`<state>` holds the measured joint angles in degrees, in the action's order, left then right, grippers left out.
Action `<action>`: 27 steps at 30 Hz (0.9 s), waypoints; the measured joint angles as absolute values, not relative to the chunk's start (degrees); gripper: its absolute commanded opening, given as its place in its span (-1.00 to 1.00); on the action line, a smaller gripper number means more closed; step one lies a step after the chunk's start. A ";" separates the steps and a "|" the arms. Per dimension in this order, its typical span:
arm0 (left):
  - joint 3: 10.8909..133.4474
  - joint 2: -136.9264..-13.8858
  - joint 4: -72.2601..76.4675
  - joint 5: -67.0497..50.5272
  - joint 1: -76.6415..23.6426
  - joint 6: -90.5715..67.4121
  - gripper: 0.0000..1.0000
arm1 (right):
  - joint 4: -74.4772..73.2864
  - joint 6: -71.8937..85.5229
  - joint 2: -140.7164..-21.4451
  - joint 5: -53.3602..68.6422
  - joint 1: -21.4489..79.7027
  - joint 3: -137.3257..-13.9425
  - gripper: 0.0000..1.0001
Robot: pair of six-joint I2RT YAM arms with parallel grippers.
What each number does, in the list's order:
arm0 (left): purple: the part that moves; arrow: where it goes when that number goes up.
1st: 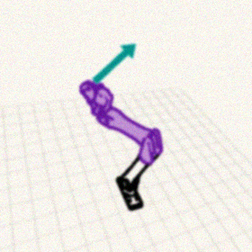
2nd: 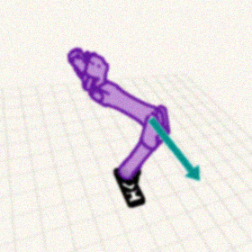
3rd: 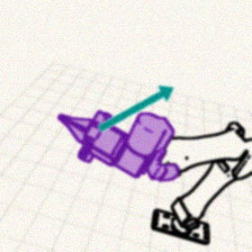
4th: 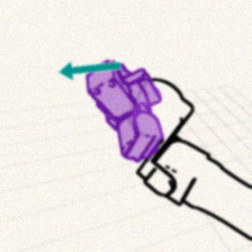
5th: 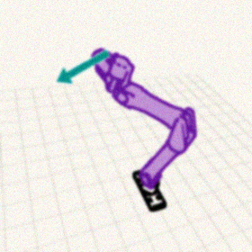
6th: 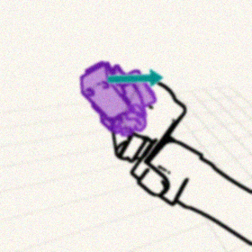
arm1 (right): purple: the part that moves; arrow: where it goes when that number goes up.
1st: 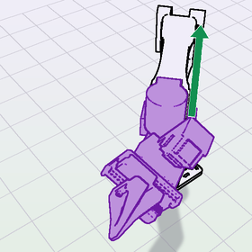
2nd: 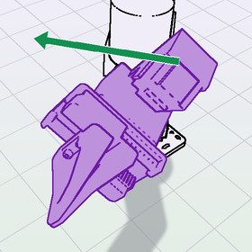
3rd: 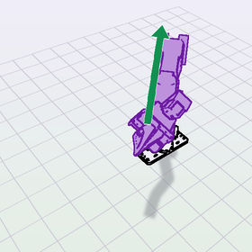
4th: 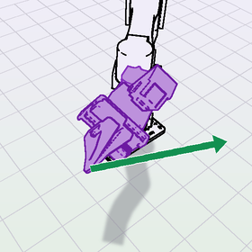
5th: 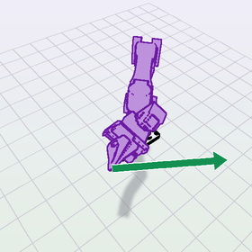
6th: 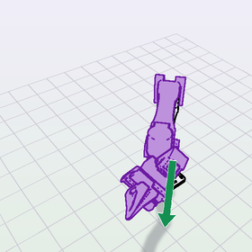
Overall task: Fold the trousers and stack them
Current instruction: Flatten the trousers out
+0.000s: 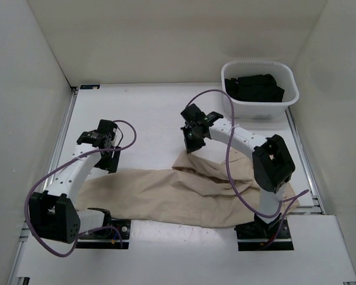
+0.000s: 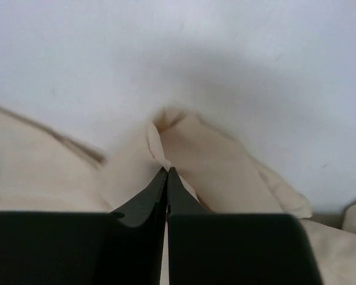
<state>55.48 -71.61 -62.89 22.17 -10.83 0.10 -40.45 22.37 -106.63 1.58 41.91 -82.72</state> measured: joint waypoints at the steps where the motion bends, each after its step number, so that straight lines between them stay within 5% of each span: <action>1: 55.48 -71.16 -62.92 22.46 -10.68 0.10 0.80 | -39.72 24.12 -106.48 -0.67 41.63 -84.16 -1.00; 9: 58.59 -68.69 -61.91 24.64 -3.62 0.19 0.61 | -32.62 24.10 -108.60 -9.63 46.46 -101.30 -1.00; 15: 64.66 -67.44 -57.14 24.95 2.52 0.16 0.61 | -37.63 10.90 -125.08 -1.26 61.30 -122.21 -0.59; 16: 65.54 -67.37 -56.29 24.69 3.07 0.16 0.68 | -38.92 8.62 -126.19 0.38 63.40 -122.26 -0.30; 17: 66.28 -67.31 -55.35 24.36 3.57 0.16 0.72 | -40.64 6.66 -126.74 1.76 65.30 -121.86 0.21; 19: 67.35 -67.26 -54.24 22.98 4.43 0.19 0.81 | -42.52 4.21 -126.13 3.40 67.77 -119.17 0.61; 23: 68.07 -68.60 -53.12 18.37 5.23 0.10 0.94 | -40.27 4.75 -113.58 3.79 66.24 -101.58 0.83; 27: 68.03 -74.94 -53.06 14.28 4.67 0.08 0.94 | -35.86 15.07 -89.56 -1.23 51.96 -80.86 0.83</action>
<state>68.03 -74.94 -53.06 14.28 4.67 0.08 -35.86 15.07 -89.56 -1.23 51.96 -80.86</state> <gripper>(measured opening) 0.970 0.929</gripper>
